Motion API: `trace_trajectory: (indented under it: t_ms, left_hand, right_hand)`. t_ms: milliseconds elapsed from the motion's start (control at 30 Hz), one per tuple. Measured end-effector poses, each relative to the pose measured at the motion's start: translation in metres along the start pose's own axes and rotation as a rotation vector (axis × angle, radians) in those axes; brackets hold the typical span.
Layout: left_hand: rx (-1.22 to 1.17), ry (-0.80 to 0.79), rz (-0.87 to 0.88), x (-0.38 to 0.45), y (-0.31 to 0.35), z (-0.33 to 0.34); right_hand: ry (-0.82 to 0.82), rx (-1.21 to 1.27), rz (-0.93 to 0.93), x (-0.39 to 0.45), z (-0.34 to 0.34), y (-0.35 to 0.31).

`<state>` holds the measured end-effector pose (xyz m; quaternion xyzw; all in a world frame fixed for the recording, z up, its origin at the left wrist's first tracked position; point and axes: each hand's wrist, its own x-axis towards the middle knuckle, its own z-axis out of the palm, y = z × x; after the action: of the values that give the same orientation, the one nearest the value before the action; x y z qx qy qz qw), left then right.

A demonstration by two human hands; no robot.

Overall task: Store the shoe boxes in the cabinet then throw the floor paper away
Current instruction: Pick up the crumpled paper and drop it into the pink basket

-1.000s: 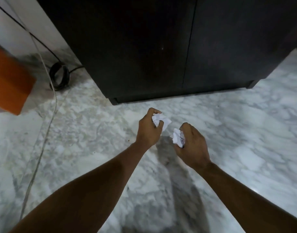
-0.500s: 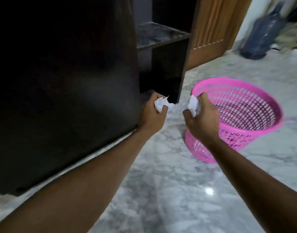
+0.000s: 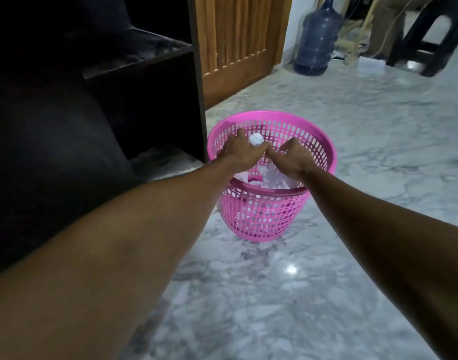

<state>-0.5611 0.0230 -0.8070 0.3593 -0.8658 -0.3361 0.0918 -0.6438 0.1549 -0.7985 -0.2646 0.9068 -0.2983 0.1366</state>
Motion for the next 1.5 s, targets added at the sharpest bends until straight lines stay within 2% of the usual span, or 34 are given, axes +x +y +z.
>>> trace_trajectory:
  t_ms: [133, 233, 333, 400, 467, 533, 600, 633, 800, 1033, 1167, 1233, 1367, 1500]
  left_hand:
    - [0.161, 0.006, 0.062, -0.003, -0.001, -0.015]
    - [0.183, 0.100, 0.085, -0.010, -0.003, -0.024]
    - [0.134, 0.297, 0.069, -0.026, -0.008, -0.028]
    - [0.057, 0.342, -0.056, -0.037, -0.020, -0.026]
    - [-0.084, 0.273, -0.265, -0.044, -0.036, -0.019]
    - [-0.312, 0.102, -0.402, -0.051, -0.048, -0.015]
    - [-0.562, -0.054, -0.424, -0.057, -0.055, -0.012]
    - [-0.622, -0.076, -0.406, -0.058, -0.059, -0.012]
    - [-0.607, 0.035, -0.383, -0.067, -0.069, -0.031]
    - [-0.610, 0.133, -0.493, -0.068, -0.131, -0.082]
    - [-0.650, 0.195, -0.507, -0.067, -0.159, -0.107]
    - [-0.736, 0.201, -0.487, -0.065, -0.172, -0.114]
    - [-0.837, 0.113, -0.428, -0.067, -0.184, -0.115]
    - [-0.703, 0.188, -0.396, -0.062, -0.182, -0.116]
  right_hand:
    - [0.109, -0.038, -0.055, -0.004, -0.012, 0.007]
    - [0.305, 0.004, -0.060, -0.015, -0.020, 0.016]
    - [0.574, 0.079, 0.028, -0.038, -0.022, 0.026]
    - [0.635, 0.152, 0.165, -0.054, -0.017, 0.036]
    - [0.498, 0.295, 0.314, -0.061, -0.006, 0.049]
    - [0.285, 0.508, 0.417, -0.066, 0.007, 0.059]
    - [0.176, 0.704, 0.435, -0.067, 0.015, 0.063]
    - [0.163, 0.748, 0.426, -0.069, 0.018, 0.061]
    - [0.137, 0.746, 0.379, -0.072, 0.030, 0.036]
    - [-0.065, 0.686, 0.240, -0.067, 0.060, -0.028]
    - [-0.168, 0.749, 0.158, -0.059, 0.084, -0.061]
    - [-0.171, 0.791, 0.118, -0.047, 0.100, -0.068]
    - [-0.150, 0.832, 0.064, -0.036, 0.121, -0.076]
    - [-0.155, 0.823, 0.090, -0.046, 0.112, -0.094]
